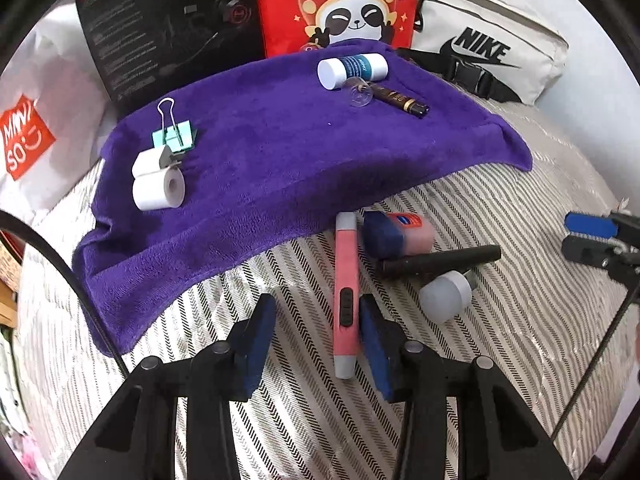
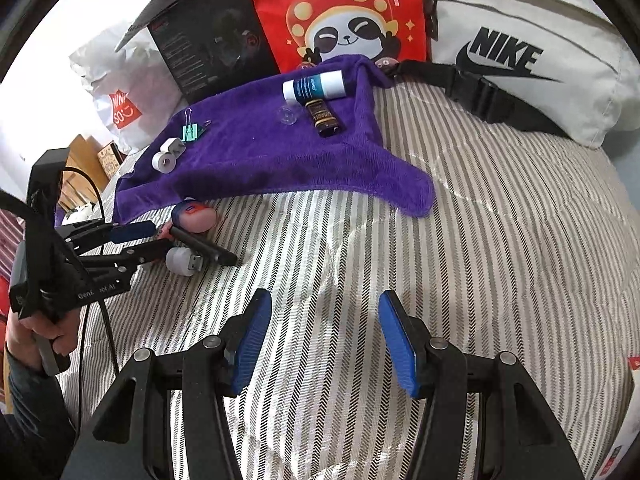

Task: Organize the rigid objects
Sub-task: 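Grasp the pink pen lying on the bed with the left gripper, then grasp the blue-lidded pink jar with the right gripper while the left holds the pen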

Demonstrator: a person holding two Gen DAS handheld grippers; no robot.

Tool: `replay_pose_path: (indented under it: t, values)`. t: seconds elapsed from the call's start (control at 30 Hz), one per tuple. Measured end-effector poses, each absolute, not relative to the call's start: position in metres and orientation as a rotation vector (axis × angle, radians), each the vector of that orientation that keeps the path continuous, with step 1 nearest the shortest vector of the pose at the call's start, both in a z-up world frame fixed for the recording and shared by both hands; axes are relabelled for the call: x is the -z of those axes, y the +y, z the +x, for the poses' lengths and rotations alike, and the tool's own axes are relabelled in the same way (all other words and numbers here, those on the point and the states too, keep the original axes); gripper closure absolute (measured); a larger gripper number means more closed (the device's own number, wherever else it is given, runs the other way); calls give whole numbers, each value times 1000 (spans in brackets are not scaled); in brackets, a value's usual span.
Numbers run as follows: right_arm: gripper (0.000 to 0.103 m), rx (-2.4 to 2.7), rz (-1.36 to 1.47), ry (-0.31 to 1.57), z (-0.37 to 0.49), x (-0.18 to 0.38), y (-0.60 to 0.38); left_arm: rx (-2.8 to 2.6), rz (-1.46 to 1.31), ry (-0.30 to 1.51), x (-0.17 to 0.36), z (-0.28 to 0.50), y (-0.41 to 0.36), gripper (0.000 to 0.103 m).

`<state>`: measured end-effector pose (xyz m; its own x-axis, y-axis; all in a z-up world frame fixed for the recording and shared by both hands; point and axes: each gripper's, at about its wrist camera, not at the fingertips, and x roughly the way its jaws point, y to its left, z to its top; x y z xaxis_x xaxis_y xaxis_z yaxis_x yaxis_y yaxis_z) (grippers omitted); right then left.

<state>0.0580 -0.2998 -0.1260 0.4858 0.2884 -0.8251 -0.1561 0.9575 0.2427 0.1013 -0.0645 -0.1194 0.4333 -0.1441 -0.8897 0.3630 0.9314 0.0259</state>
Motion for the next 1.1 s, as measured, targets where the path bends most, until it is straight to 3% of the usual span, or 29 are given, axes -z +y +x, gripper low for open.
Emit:
replay_pose_path:
  t: [0.13,0.3,0.73,1.1]
  values:
    - [47,-271,148,1040,59,132,-298,324,232,1058,121,107,-70,62]
    - [47,-272,142,1048,58,136,-293,372,237,1038,122,109,-79,90]
    - [47,-348,97,1050,69,136,-264,361,196,1040,120,109,-68,91]
    - [50,-502,-32,980,96,115,-195,227,106,1062,119,91,8,91]
